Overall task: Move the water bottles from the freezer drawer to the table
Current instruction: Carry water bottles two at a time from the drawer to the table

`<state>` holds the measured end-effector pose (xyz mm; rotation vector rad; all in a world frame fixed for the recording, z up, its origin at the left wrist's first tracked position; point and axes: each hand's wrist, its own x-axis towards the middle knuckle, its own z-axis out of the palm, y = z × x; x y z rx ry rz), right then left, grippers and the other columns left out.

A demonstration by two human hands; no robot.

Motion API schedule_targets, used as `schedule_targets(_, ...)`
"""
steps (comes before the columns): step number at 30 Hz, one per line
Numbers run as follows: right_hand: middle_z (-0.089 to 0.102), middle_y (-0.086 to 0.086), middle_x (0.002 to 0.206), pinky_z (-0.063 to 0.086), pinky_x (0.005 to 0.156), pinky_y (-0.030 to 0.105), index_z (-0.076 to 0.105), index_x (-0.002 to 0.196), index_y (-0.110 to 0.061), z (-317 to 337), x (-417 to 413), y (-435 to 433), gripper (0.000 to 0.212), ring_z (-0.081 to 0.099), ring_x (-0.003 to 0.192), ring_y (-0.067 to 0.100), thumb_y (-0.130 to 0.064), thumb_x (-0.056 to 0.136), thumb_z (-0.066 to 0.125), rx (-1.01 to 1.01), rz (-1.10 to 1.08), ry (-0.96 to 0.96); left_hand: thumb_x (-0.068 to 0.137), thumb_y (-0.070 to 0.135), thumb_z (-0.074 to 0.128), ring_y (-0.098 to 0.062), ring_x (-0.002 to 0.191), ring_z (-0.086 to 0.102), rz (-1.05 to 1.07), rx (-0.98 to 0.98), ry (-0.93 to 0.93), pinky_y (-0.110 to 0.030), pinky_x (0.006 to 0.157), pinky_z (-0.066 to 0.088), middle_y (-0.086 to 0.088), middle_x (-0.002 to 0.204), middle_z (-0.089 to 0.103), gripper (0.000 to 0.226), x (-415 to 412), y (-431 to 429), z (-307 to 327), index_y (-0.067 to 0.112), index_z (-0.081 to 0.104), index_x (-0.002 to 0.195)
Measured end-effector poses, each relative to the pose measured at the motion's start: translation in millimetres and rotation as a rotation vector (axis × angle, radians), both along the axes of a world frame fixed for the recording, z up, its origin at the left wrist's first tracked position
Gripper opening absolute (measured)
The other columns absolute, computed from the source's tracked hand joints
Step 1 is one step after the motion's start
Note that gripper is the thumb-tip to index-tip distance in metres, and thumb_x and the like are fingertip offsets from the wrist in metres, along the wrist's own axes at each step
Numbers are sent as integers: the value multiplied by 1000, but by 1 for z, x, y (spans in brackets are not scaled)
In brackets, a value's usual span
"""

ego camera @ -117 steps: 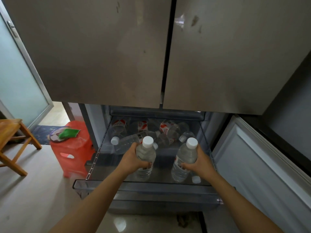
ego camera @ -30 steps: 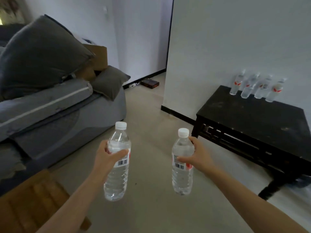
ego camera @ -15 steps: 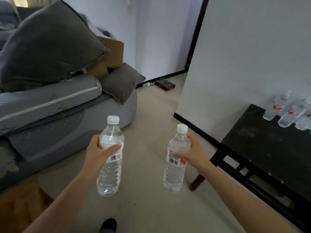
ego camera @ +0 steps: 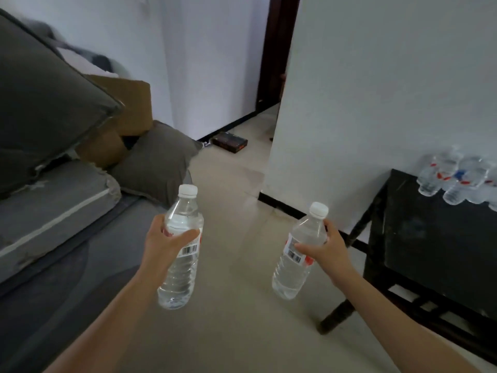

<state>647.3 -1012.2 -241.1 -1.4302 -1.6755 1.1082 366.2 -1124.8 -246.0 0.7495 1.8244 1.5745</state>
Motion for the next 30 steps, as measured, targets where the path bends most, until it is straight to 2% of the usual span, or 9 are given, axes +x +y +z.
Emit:
schedule_targets(3, 51, 2, 123, 46, 96, 47, 37, 131, -20, -5, 4, 22, 79, 52, 113, 23, -17, 64, 80, -25, -98, -66, 70, 8, 76, -22, 78, 61, -86, -10, -30, -29, 63, 48, -7, 91, 60, 45, -8, 54, -10, 11, 51, 107)
schedule_targets(7, 49, 5, 128, 44, 97, 40, 32, 135, -17, -14, 19, 51, 86, 50, 117, 24, -18, 65, 80, -61, -203, -157, 68, 5, 76, -24, 74, 61, -238, -37, -71, -28, 58, 47, -6, 84, 61, 38, 7, 122, -24, 12, 53, 97)
schedule_targets(11, 52, 5, 122, 44, 94, 38, 35, 134, -15, -15, 38, 100, 79, 52, 110, 22, -15, 68, 78, -80, -324, -143, 51, 30, 82, -32, 81, 64, -388, -79, -14, -39, 66, 54, -15, 91, 63, 54, 29, 196, -26, 17, 52, 94)
schedule_targets(14, 54, 6, 122, 46, 94, 40, 38, 132, -15, -20, 46, 147, 76, 54, 111, 23, -16, 67, 79, -58, -399, -103, 60, 20, 83, -33, 84, 64, -438, -69, 13, -38, 68, 53, -18, 95, 63, 43, 45, 247, -18, 22, 50, 88)
schedule_targets(19, 53, 2, 115, 48, 93, 41, 38, 131, -15, -13, 45, 240, 76, 54, 107, 21, -16, 67, 79, -31, -380, -64, 60, 16, 83, -25, 84, 64, -463, -12, 13, -33, 68, 53, -10, 94, 64, 51, 62, 346, 5, 18, 51, 100)
schedule_targets(21, 53, 2, 116, 48, 93, 42, 38, 130, -16, -11, 44, 266, 75, 53, 109, 22, -17, 66, 79, -16, -352, -57, 64, 12, 80, -26, 85, 64, -454, 15, 6, -37, 71, 54, -9, 93, 63, 45, 65, 380, 10, 20, 51, 98)
schedule_targets(24, 53, 3, 120, 48, 90, 36, 37, 132, -18, -13, 50, 299, 79, 52, 111, 21, -19, 65, 80, -11, -358, -63, 65, 11, 80, -27, 85, 64, -452, 33, -8, -42, 77, 54, -8, 92, 63, 45, 72, 422, 9, 20, 51, 98)
schedule_targets(27, 53, 2, 120, 48, 92, 37, 36, 133, -19, -12, 58, 328, 83, 52, 111, 20, -21, 64, 81, -22, -402, -73, 66, 11, 79, -22, 83, 63, -475, 42, -28, -37, 72, 53, -4, 91, 62, 49, 79, 462, 5, 16, 50, 105)
schedule_targets(30, 54, 0, 117, 48, 90, 34, 38, 131, -18, -16, 65, 356, 80, 54, 109, 20, -20, 63, 81, -27, -464, -90, 67, 10, 78, -19, 79, 61, -500, 55, -45, -26, 62, 47, -1, 87, 60, 47, 84, 506, -3, 14, 49, 103)
